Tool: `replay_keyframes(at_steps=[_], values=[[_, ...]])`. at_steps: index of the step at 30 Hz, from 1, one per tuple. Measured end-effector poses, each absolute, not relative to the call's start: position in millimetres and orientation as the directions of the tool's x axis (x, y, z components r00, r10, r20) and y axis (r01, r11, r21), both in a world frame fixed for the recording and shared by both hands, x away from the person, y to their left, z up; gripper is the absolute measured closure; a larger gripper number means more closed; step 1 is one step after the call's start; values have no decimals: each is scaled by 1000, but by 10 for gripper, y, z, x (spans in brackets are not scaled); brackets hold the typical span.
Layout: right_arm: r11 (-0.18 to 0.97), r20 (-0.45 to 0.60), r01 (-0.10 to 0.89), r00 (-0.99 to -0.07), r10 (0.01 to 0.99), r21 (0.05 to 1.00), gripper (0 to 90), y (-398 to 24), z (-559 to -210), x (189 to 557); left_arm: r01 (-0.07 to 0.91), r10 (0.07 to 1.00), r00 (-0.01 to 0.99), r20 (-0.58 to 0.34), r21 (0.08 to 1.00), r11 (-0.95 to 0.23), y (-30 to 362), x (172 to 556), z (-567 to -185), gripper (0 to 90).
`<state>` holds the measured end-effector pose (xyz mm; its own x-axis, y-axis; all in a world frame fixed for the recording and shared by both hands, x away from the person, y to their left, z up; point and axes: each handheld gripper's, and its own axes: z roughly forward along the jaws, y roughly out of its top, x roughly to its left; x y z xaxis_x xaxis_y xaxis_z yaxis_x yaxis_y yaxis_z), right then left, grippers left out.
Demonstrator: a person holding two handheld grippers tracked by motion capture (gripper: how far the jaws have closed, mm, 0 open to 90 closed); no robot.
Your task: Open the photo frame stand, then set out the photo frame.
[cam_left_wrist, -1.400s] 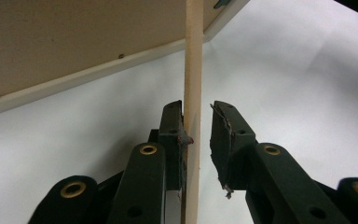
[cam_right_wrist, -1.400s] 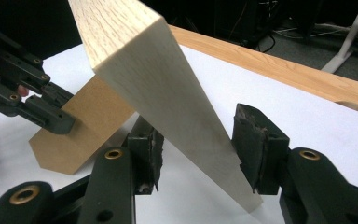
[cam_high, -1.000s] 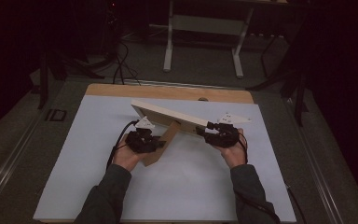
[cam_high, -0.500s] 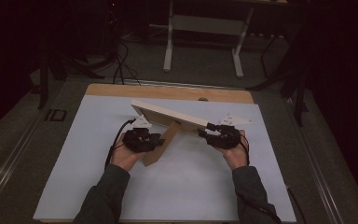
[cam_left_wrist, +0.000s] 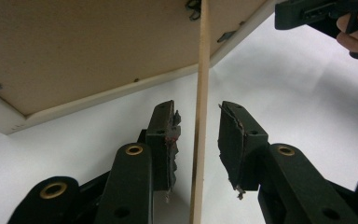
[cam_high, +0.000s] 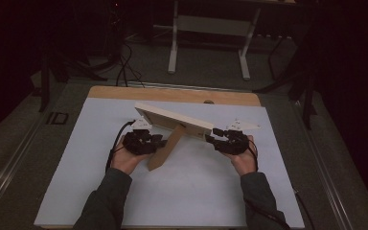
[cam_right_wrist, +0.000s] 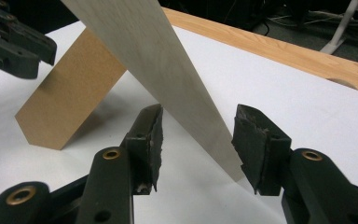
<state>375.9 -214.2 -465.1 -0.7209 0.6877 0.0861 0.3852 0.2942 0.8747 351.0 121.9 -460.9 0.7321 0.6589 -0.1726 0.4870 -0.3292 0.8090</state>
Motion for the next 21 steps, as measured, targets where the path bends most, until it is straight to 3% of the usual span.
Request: replay_keyframes(at_steps=[13, 21], values=[[300, 96, 405, -716, 691, 864, 524, -2217, -4707, 3746, 479, 676, 716, -175, 827, -294, 1316, 3502, -4522, 694], [314, 96, 411, -723, 684, 856, 637, -2250, -4747, 3744, 484, 691, 701, -178, 830, -277, 1345, 3510, -4486, 717]])
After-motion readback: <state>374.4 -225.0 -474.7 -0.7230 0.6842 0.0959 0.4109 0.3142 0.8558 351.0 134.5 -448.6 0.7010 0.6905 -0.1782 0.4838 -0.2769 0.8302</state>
